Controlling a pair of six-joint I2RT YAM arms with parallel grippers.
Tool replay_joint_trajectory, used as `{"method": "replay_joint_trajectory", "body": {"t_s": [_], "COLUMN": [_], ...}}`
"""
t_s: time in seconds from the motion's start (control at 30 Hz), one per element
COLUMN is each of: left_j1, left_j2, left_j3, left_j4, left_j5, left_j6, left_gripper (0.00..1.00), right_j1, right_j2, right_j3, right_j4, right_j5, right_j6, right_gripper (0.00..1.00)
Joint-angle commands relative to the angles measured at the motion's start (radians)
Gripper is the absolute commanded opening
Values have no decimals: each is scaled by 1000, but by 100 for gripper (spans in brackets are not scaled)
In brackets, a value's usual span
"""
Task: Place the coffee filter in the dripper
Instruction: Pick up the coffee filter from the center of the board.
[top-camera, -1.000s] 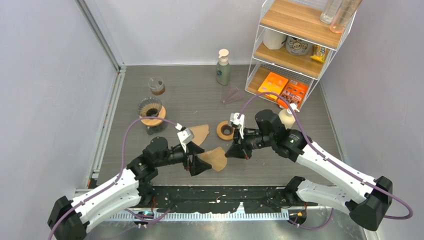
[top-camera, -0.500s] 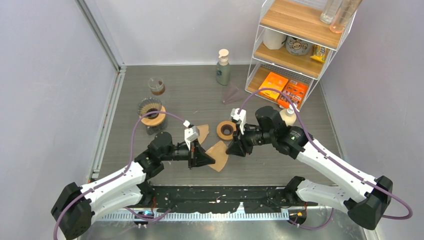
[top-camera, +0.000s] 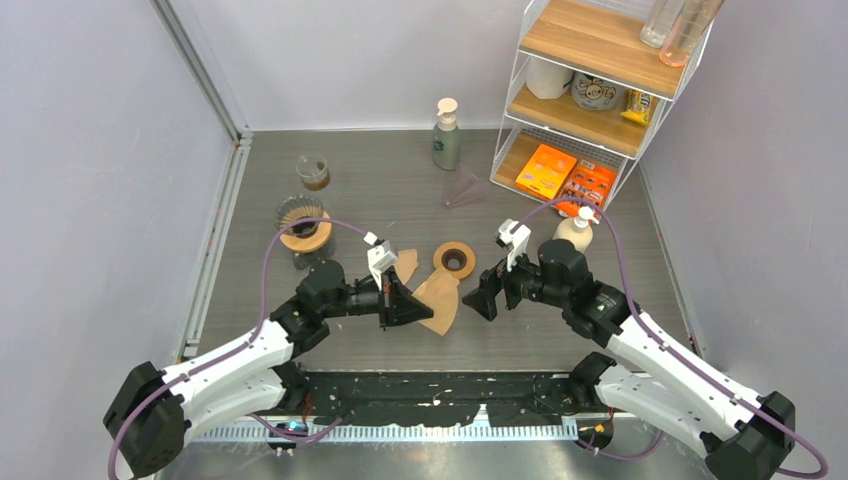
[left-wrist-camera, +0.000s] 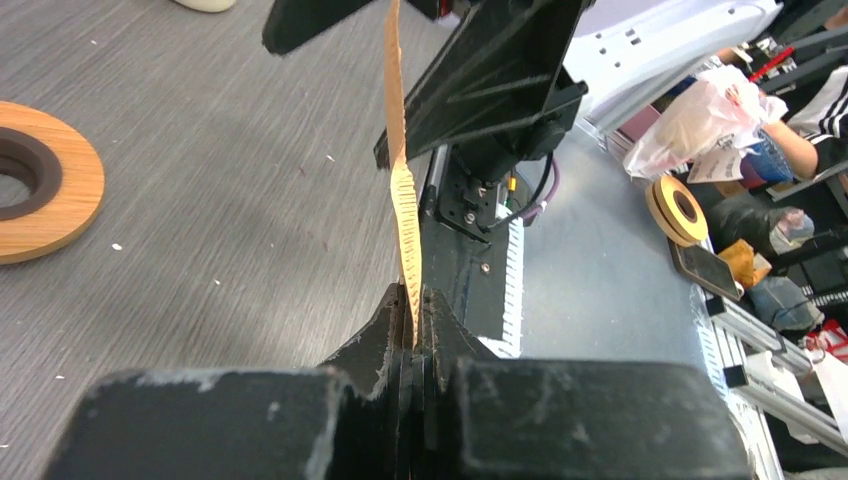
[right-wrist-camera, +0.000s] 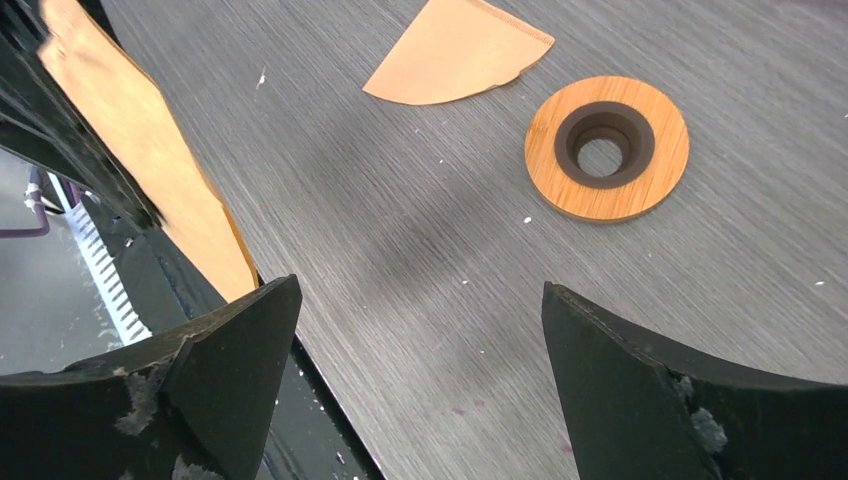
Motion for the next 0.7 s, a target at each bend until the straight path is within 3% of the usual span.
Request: {"method": "replay_joint_trajectory", "body": {"t_s": [0.0,0.3,0.67], "left_j1": [0,0,0], "left_j2": [-4,10,18], "left_j3": [40,44,44], "left_j4": [54,90,72], "left_j5": [-70,-70,-114], "left_j6": [-39,-50,-47], "left_gripper": [0,0,0], "right_j1": [-4,-11,-18], "right_j2": [-10,54,34], "right_j3": [-52,-46,-40], "right_j4": [184,247,242], "right_j5": [1,-6,-143], "right_j6": [40,70,49], "right_gripper": [97,96,97]}}
